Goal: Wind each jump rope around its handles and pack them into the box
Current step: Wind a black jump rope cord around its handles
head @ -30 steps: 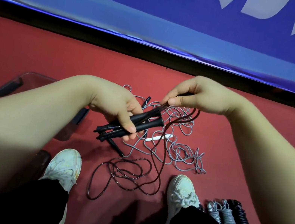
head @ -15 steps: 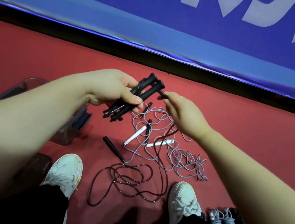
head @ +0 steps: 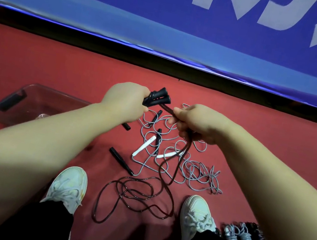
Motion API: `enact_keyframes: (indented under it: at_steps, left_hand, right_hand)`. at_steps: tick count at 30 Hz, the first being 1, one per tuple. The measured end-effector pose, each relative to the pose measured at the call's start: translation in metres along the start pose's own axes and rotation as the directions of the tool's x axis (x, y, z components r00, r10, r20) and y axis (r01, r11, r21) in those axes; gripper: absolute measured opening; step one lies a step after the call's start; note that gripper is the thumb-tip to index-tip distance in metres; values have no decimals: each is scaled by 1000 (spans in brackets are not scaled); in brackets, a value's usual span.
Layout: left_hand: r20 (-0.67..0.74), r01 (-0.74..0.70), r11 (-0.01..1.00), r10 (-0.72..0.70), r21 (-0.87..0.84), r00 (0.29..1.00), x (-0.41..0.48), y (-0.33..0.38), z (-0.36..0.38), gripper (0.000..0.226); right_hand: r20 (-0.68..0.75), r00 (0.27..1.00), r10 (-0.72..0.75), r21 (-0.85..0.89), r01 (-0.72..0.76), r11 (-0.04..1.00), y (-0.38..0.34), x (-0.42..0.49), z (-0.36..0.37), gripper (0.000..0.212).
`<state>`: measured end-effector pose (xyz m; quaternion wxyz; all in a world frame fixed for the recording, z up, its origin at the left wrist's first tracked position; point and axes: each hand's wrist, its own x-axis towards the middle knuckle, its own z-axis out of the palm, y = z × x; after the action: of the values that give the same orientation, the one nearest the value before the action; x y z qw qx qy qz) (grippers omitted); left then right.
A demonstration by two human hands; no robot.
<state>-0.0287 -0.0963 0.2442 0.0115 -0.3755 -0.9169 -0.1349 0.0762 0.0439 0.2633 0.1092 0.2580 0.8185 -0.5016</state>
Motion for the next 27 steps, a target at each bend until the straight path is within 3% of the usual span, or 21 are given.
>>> enact_keyframes:
  at_steps: [4,7,11,15,17,20,22,23,27]
  left_hand:
    - [-40,2,990,4,142,999,3,-3,7,24]
    - [-36,22,980,-15,197,999,3,-7,10,25]
    - [32,-36,979,30,201,999,3,-5,14,26]
    - [168,-153,963,117,221,979,-2,0,17,26]
    - [211,-206,946,155,250,965,-8,9,19,27]
    - [244,-277,919,211,281,947,-13,24,23,28]
    - [264,-318,905,245,283,933,-15,29,23,26]
    - [287,-335,902,256,272,923,-15,30,22,25]
    - [476,-451,875,326,174,817,-18,30,20,24]
  right_hand:
    - [-46,999,-13,-120,7,993,0,-6,2,34]
    - [-71,995,-73,-360,43,932,-9,-11,6,28]
    - [-84,979,-185,-767,55,639,-22,-19,7,32]
    - [-54,976,-211,-894,47,446,-31,-27,0,28]
    - [-17,979,-203,-895,76,440,-36,-30,1,24]
    - [31,979,-202,-741,158,652,-41,-29,-5,22]
    - [76,983,-165,-703,170,691,-41,-32,-15,27]
    - [115,980,-160,-748,191,636,-40,-35,-19,30]
    - [304,932,-197,-909,346,231,-33,-39,-21,29]
